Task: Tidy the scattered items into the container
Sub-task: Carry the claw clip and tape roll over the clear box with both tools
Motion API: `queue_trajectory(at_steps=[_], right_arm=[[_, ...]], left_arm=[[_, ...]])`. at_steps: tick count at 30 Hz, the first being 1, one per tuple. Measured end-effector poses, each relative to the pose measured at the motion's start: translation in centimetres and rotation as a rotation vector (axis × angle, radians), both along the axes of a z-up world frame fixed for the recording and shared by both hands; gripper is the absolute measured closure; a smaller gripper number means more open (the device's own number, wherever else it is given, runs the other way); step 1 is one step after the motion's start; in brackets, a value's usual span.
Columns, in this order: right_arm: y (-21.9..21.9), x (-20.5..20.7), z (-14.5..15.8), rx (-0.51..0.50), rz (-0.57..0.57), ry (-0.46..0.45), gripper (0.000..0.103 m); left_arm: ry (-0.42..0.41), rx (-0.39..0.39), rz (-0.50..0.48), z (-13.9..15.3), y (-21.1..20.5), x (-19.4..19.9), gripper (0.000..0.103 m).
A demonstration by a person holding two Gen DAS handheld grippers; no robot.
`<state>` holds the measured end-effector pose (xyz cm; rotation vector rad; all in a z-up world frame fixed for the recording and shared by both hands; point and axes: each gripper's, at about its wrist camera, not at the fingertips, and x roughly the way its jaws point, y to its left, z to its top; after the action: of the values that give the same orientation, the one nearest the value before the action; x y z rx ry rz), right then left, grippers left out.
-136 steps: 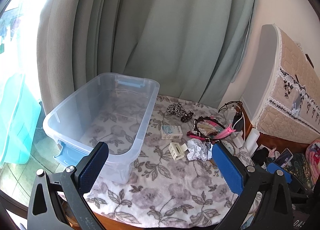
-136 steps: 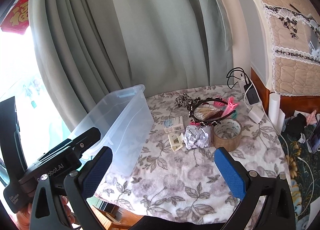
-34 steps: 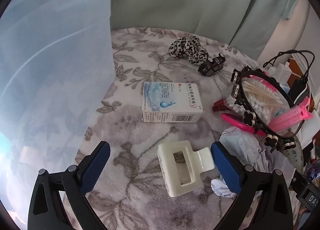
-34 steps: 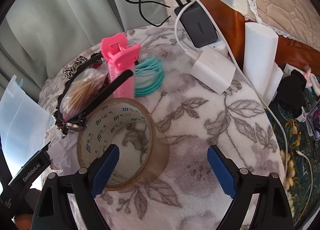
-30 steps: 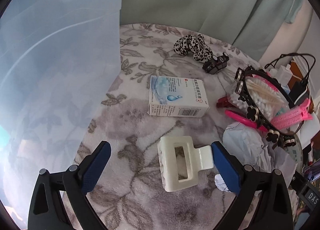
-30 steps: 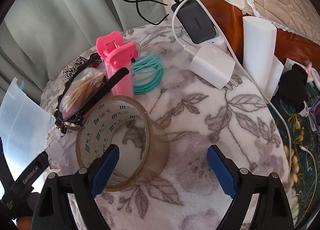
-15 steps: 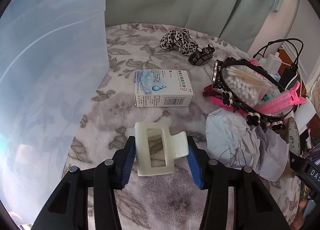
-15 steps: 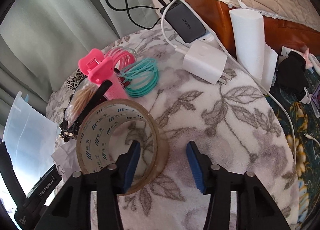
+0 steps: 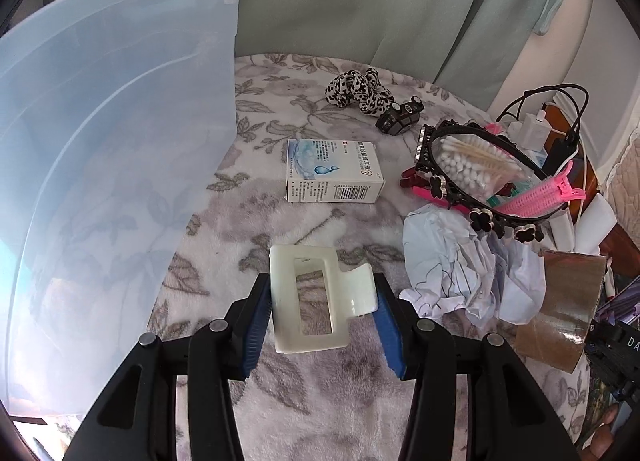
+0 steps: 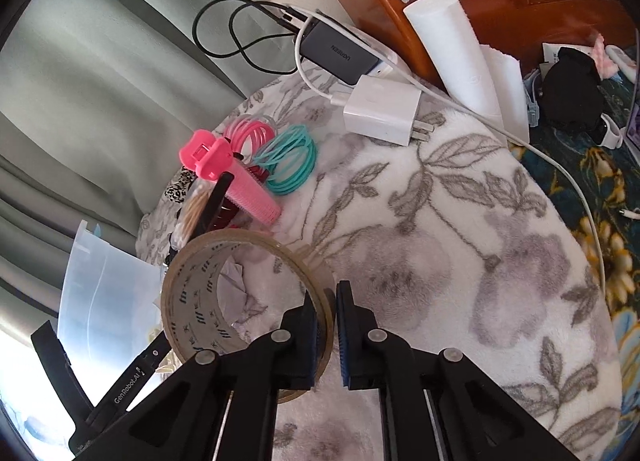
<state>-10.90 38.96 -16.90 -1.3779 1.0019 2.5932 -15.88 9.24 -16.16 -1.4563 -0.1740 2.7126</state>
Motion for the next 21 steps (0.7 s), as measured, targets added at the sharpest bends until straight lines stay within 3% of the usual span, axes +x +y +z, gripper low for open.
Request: queue_trajectory(at_steps=[21], right_arm=[[-4.4,6.4,14.8,0.065,0.027,0.342,0.094]], left_arm=[[0.282,0.119,-0.006,12.5,-2.5,7.0,0.052]])
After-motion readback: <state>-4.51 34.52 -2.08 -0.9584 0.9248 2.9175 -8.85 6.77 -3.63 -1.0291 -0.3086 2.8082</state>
